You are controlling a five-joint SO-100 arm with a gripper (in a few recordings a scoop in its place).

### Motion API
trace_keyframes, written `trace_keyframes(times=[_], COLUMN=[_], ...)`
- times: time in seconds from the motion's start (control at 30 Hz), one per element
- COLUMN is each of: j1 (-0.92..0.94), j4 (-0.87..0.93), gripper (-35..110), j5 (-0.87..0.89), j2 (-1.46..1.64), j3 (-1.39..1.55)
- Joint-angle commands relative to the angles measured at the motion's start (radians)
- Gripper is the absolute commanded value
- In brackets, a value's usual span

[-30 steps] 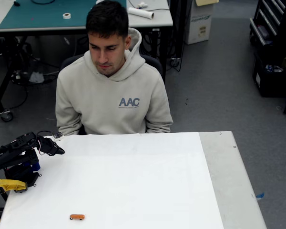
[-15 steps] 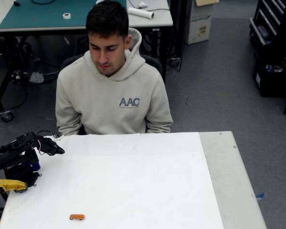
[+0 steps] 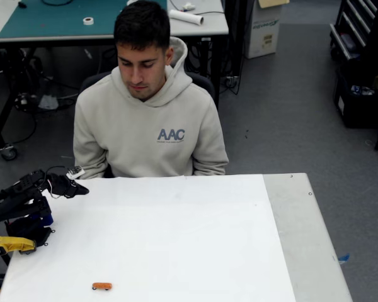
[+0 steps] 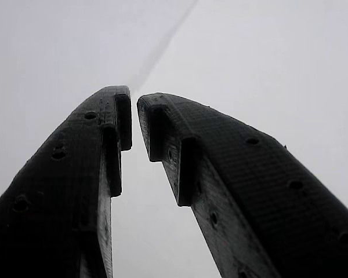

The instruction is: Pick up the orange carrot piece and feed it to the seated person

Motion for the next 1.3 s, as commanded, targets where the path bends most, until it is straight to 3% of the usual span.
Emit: trace_keyframes(times=[0.0, 0.37, 0.77, 1.27], j1=[0.049, 0.282, 0.565, 0.887], j4=[-0.023, -0.031, -0.031, -0.031], gripper=[-2, -2, -2, -2], j5=[-0.003, -0.014, -0.018, -0.313], j2=[-0.222, -0.739, -1.046, -1.333], j3=[-0.206, -0.520, -0.680, -0.936])
